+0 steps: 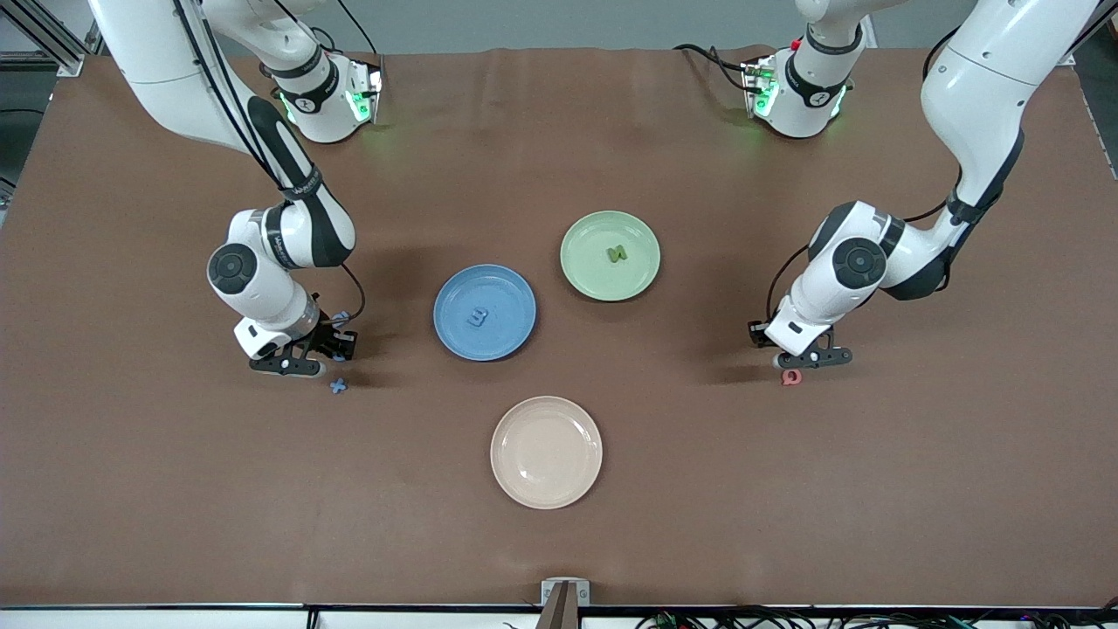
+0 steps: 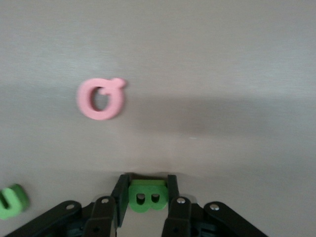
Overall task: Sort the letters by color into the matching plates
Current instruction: 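Drop the B on the green plate while the right gripper drops C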
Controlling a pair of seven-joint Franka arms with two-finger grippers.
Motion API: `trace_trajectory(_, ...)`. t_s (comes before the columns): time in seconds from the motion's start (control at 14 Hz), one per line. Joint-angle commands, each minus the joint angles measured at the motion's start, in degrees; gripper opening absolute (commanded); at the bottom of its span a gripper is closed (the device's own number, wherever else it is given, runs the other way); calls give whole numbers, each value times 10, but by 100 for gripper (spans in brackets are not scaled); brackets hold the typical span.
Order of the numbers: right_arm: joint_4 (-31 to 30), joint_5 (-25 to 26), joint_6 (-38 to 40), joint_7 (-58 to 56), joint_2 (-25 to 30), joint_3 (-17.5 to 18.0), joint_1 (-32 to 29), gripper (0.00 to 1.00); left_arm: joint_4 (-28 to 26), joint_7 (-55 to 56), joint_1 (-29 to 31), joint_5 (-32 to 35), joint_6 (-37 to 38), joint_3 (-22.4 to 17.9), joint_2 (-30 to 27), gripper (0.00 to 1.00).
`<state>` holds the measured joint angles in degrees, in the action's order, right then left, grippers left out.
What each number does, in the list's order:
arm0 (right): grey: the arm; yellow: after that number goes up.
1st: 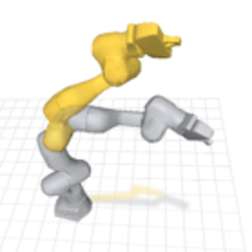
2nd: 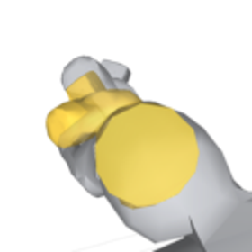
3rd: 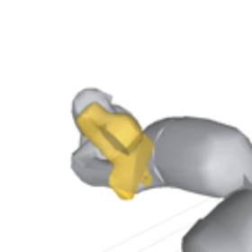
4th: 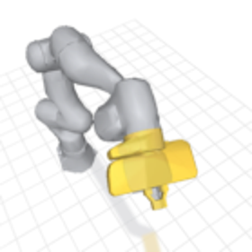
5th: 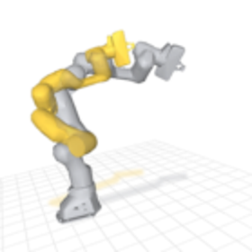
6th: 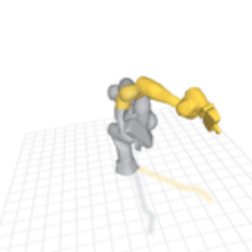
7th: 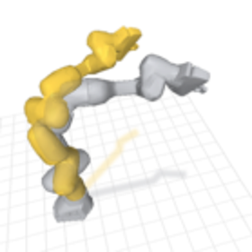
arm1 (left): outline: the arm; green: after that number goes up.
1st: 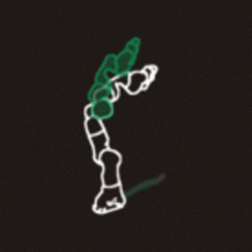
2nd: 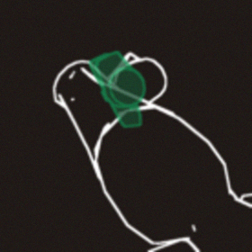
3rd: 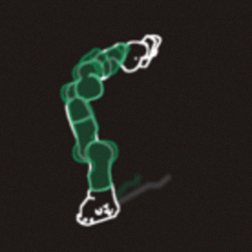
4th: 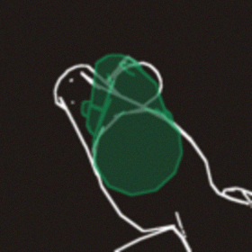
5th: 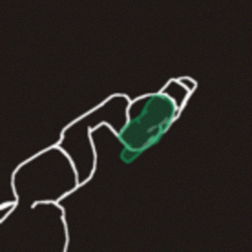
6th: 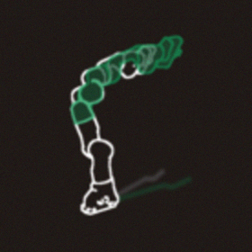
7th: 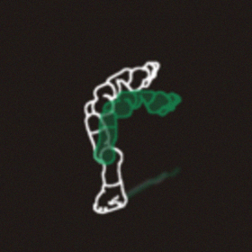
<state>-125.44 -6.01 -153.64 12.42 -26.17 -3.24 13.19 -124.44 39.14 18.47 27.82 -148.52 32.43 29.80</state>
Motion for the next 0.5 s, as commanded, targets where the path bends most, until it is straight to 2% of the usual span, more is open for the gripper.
trace_trajectory(0.0,23,-8,65,84,22,2,41,0,-1,63,-3,11,30,42,-23,27)
trace_trajectory(0.29,49,-8,75,253,34,2,132,0,8,154,-10,11,80,113,-23,27)
trace_trajectory(0.43,70,-8,81,325,31,2,168,0,25,210,-38,10,116,134,-23,27)
